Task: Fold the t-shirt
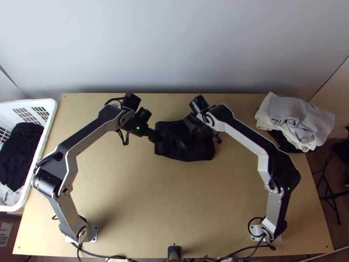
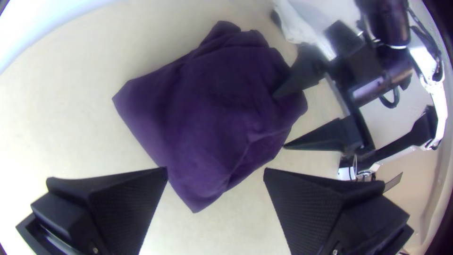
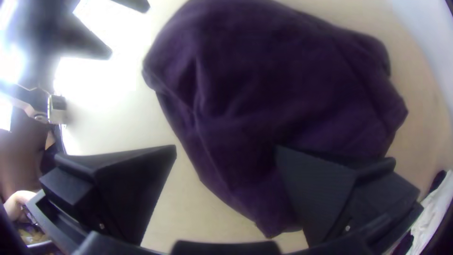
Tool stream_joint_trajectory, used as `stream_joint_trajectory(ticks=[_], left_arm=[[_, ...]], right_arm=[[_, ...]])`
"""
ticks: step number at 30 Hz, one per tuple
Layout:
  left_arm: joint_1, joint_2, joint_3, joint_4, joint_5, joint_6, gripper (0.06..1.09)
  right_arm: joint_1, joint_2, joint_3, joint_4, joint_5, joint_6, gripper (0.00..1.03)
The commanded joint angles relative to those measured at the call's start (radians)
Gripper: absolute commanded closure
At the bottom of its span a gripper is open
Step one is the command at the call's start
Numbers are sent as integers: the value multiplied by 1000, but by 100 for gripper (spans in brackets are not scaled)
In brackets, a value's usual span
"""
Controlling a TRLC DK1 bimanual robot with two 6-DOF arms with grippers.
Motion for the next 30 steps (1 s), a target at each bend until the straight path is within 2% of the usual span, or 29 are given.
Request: stream_joint_trajectory(ticks=[1,11,15,17,23,26,30], left_arm=[[-22,64,100,12,-11,-31,10],[-38,210,267,23,-24,-60,10],[-48,268,272,27,-24,-58,10],[-50,293,275,27,-24,-63,10],[-42,337,266,15,-24,-66,10],[-33,316,238,12,-24,-66,10],[-27,182,206,0,-24,-67,10]], right_arm=[[-30,14,-155,74,1,10,6],[-33,-206,-187,60,18,8,6],[-20,-281,-179,37,64,-13,6],[-6,-305,-178,37,115,-30,6],[77,-325,-213,37,355,-111,5],[109,-325,-237,62,424,-139,5],[135,-311,-288,137,446,-182,5]])
